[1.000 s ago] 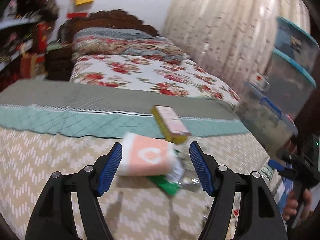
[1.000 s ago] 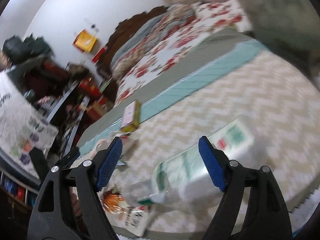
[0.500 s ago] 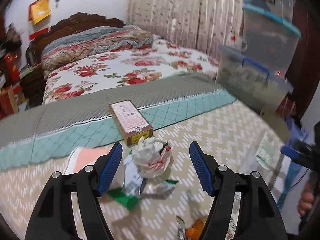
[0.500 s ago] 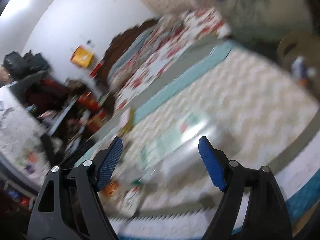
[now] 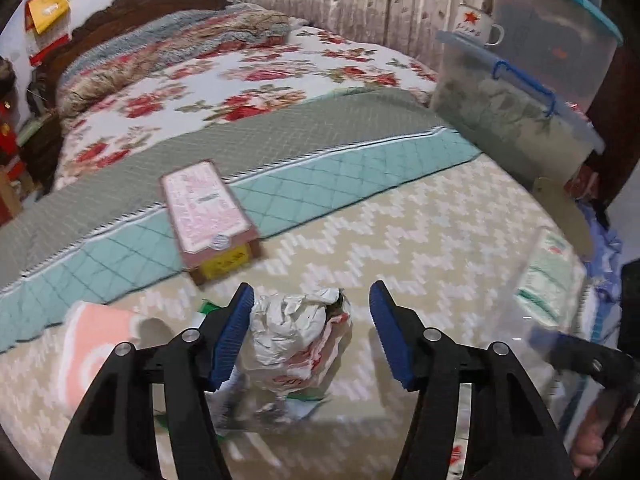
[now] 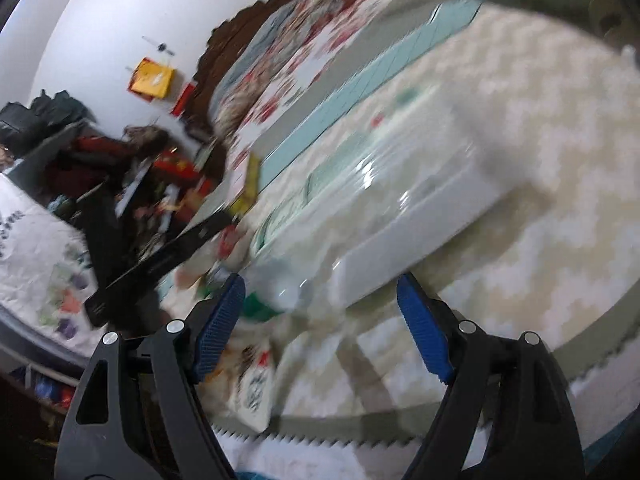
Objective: Collect trash
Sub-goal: 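Grasp the crumpled white tissue with the left tool while the right reaches the clear bottle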
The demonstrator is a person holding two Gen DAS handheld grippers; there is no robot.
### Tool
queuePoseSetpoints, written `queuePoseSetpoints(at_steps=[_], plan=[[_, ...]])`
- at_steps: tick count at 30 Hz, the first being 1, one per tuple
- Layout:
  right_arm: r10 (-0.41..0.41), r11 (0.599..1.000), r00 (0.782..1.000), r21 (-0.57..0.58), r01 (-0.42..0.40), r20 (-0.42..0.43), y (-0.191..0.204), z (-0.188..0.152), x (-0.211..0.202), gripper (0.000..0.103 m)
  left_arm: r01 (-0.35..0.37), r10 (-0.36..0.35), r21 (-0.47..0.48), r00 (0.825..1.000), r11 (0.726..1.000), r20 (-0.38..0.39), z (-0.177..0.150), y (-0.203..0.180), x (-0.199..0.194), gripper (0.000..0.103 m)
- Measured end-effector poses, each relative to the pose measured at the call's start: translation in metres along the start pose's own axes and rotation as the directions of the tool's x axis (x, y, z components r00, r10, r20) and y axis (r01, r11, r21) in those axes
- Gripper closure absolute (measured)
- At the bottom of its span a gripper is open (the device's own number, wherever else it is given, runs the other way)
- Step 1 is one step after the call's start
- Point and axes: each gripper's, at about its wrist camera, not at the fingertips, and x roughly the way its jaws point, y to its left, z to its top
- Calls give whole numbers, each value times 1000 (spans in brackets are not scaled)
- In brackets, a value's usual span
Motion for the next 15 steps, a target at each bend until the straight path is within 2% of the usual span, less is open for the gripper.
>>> queuePoseSetpoints(at_steps=[2, 6, 10, 15], plan=[[-18, 1000, 1000, -12, 18, 19, 1, 0, -7, 24, 67, -67, -17, 998, 998, 3, -1, -2, -5, 45], [-53, 997, 998, -46, 55, 32, 7, -6, -11, 24, 118, -116, -64, 993, 991, 26, -1, 7, -16, 38], [-70, 993, 997, -91, 73, 46, 22, -12, -13, 24, 127, -121, -125, 991, 984, 56, -2, 26, -29, 34], [-24, 998, 999, -59, 22, -39, 28, -20, 4, 24, 103, -98, -121, 994, 987, 46, -3, 32, -27, 30]])
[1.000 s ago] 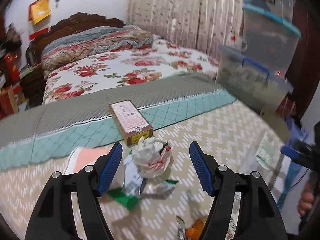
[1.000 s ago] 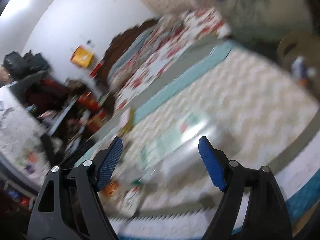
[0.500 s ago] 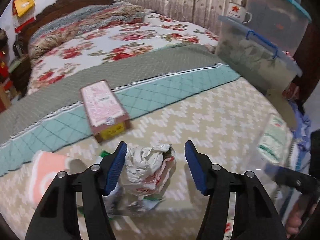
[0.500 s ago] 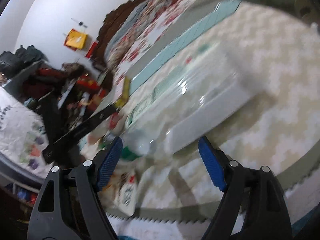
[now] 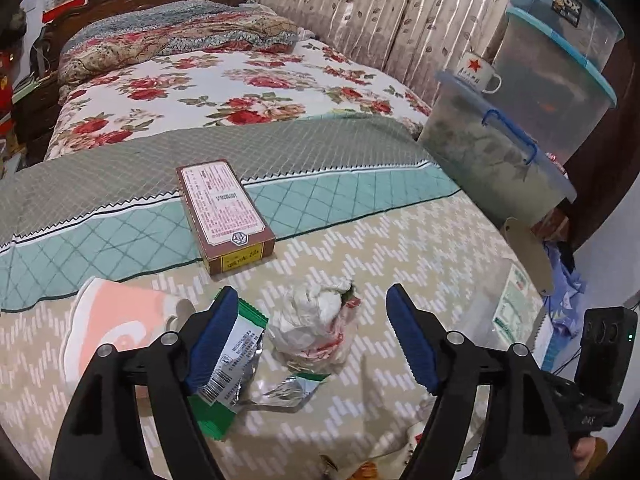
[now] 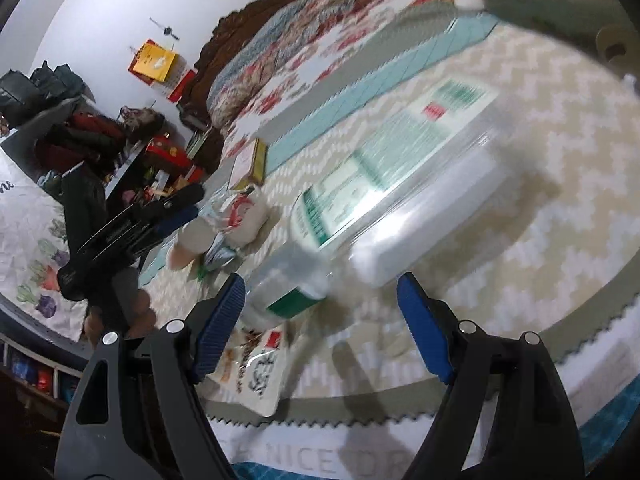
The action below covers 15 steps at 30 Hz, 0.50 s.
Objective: Collect trash
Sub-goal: 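Grasp the crumpled white tissue with the left tool while the right reaches the clear bottle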
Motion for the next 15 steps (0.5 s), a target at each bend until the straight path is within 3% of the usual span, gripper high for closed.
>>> queuePoseSetpoints(at_steps=[4, 8, 10, 13, 15], plan=[[27, 998, 998, 52, -25, -49, 4, 1, 21, 24, -22, 23, 48, 1000, 999, -19, -4, -10, 11, 30], [-62, 998, 998, -1, 62, -19, 11, 9, 26, 24, -50, 53, 89, 998, 995, -35, -11, -20, 23, 32], [-110, 994, 994, -17, 110, 21, 10, 14, 21, 24, -30, 33, 77, 999, 997, -41, -11, -19, 26, 37], [-150, 989, 987, -8, 150, 60, 3, 16, 7, 23, 27, -22, 62, 997, 998, -69, -11, -19, 31, 69], [-154, 988, 985, -14, 155, 74, 1, 15, -1, 23, 26, -21, 75, 997, 997, -75, -12, -23, 35, 73]])
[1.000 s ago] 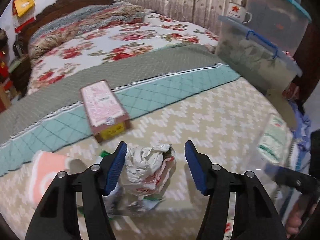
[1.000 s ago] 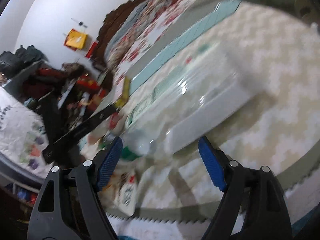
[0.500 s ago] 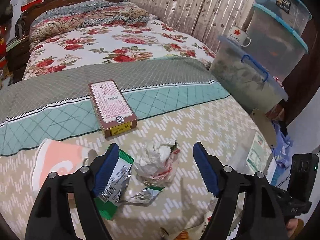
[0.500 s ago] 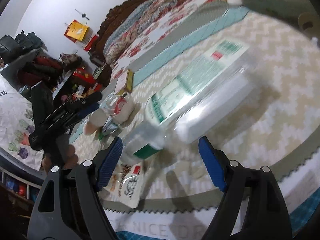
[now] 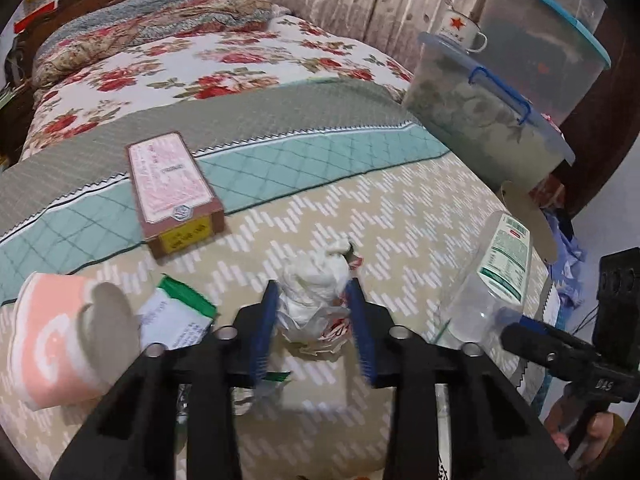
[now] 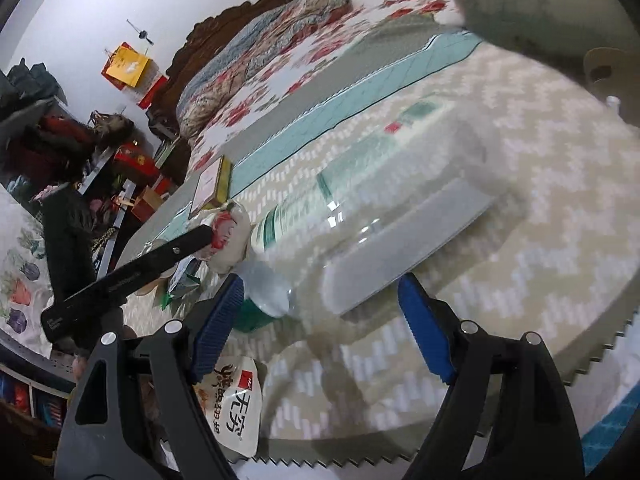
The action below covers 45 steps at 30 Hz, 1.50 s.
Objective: Collect trash
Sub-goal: 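Grasp the crumpled white tissue with the left tool while the right reaches the clear bottle, then close the right tool on the neck of the clear plastic bottle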
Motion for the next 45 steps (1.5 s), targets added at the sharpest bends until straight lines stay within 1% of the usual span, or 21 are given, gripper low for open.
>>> queuePoseSetpoints(at_steps=[2, 3, 5, 6, 8, 10, 14, 18, 20, 24, 27, 30, 32, 35, 37, 39, 40, 43, 45], plan=[[-1, 1000, 1000, -27, 1, 10, -1, -3, -7, 23, -19, 19, 24, 1000, 1000, -2, 0, -5, -1, 75], [10, 1000, 1000, -28, -10, 0, 0, -5, -10, 23, -23, 23, 33, 1000, 999, 1, 1, -6, -3, 76], [60, 998, 998, 0, -60, -33, -3, -10, -10, 23, -24, 24, 46, 1000, 999, 10, 3, -9, -9, 77], [101, 995, 993, 30, -99, -60, -4, -13, -7, 23, -23, 22, 48, 1000, 999, 15, 4, -11, -11, 78], [169, 983, 980, 91, -160, -102, -4, -14, 5, 23, 3, -4, 41, 1000, 999, 16, 5, -13, -17, 78], [200, 974, 973, 130, -185, -117, -4, -14, 14, 23, 44, -44, 31, 999, 999, 5, 5, -17, -21, 78], [223, 966, 968, 163, -203, -115, -1, -13, 22, 23, 118, -117, 23, 992, 993, -40, 0, -29, -20, 78], [194, 966, 979, 188, -178, -68, -12, -13, 12, 23, 183, -183, -6, 978, 983, -100, -9, -39, -11, 78], [178, 961, 983, 219, -167, -32, -26, -12, 4, 23, 234, -237, -36, 962, 971, -137, -16, -46, -4, 78], [156, 950, 988, 270, -155, 17, -44, -11, -9, 23, 294, -296, -39, 935, 955, -194, -33, -70, 6, 78], [134, 950, 991, 282, -137, 29, -50, -13, -15, 23, 305, -301, -10, 934, 952, -193, -36, -84, 2, 78], [119, 961, 993, 249, -119, 16, -48, -16, -17, 23, 301, -296, -2, 938, 954, -178, -35, -87, -4, 78], [98, 973, 995, 210, -98, 9, -44, -19, -18, 23, 283, -280, -7, 945, 959, -168, -33, -85, -6, 78], [38, 993, 999, 112, -38, 6, -31, -25, -20, 23, 264, -263, -17, 951, 964, -162, -32, -81, -6, 78], [4, 998, 1000, 60, -4, 10, -28, -26, -19, 24, 249, -248, -17, 955, 968, -161, -31, -77, -7, 78], [-34, 999, 999, 11, 34, 14, -22, -27, -17, 24, 249, -248, -20, 955, 968, -162, -31, -77, -6, 78], [-46, 999, 999, 2, 46, 14, -20, -27, -16, 24, 249, -249, -21, 955, 968, -164, -31, -78, -6, 78], [-48, 999, 999, -17, 48, 6, -18, -27, -14, 23, 251, -248, -6, 953, 968, -174, -33, -84, -5, 78], [-58, 997, 998, -40, 59, 6, -16, -29, -13, 24, 244, -238, 14, 955, 970, -178, -34, -90, -4, 78]])
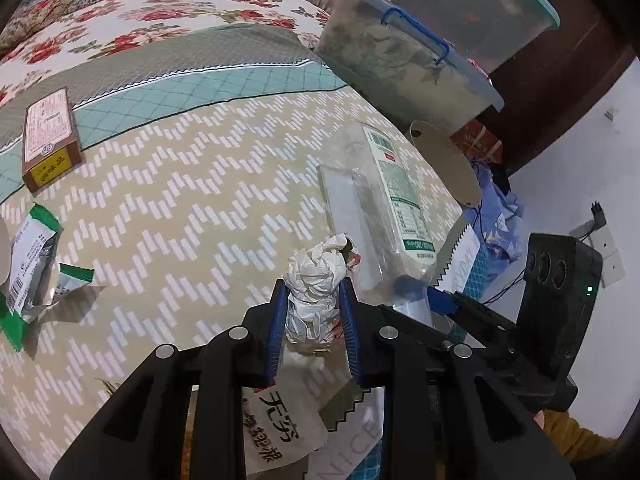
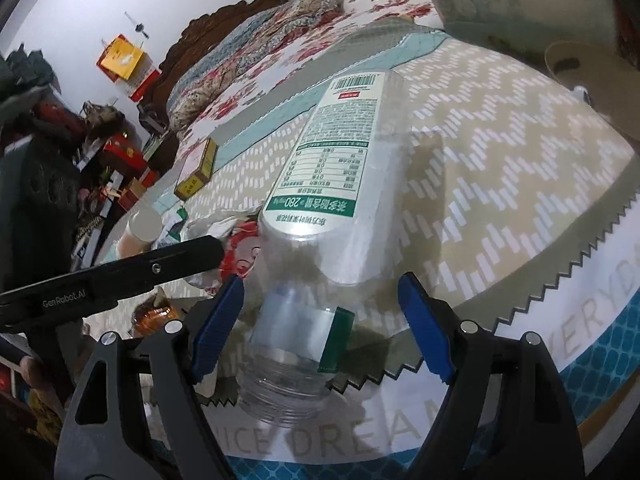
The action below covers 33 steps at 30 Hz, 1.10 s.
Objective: Collect trash
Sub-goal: 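Close the right tool on the neck of the clear plastic bottle, then carry tissue and bottle to the beige bin and open both tools over it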
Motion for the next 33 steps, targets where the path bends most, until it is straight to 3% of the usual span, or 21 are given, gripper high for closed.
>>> queuePoseSetpoints(at_steps=[5, 8, 9, 12, 14, 17, 22, 26, 33], plan=[[-42, 994, 999, -96, 43, 15, 12, -5, 3, 27, -6, 6, 5, 1000, 1000, -2, 2, -4, 2, 78], [-56, 992, 998, -113, 59, 24, 9, -8, 2, 40, -20, 20, 2, 1000, 1000, 1, 4, -3, 2, 78], [-29, 996, 999, -84, 31, 24, 1, -6, 1, 59, -21, 21, 0, 1000, 1000, 2, 5, -3, 2, 78], [80, 995, 997, 56, -81, 18, -27, 0, 0, 60, -8, 8, -9, 1000, 1000, 1, 10, -3, 3, 78], [166, 972, 986, 161, -169, 29, -46, 3, -1, 60, 10, -10, -10, 1000, 1000, -5, 16, -7, 5, 78], [213, 943, 974, 245, -224, 71, -68, 7, -7, 60, 14, -13, 10, 1000, 1000, -9, 26, -19, 11, 78], [179, 931, 971, 292, -219, 159, -103, 16, -34, 60, 37, -35, 59, 999, 998, -30, 52, -51, 29, 78], [138, 894, 961, 387, -225, 240, -150, 21, -62, 60, 70, -62, 120, 995, 990, -72, 82, -94, 58, 78], [79, 752, 936, 595, -282, 343, -247, 30, -96, 60, 117, -91, 216, 988, 969, -128, 141, -177, 117, 78]])
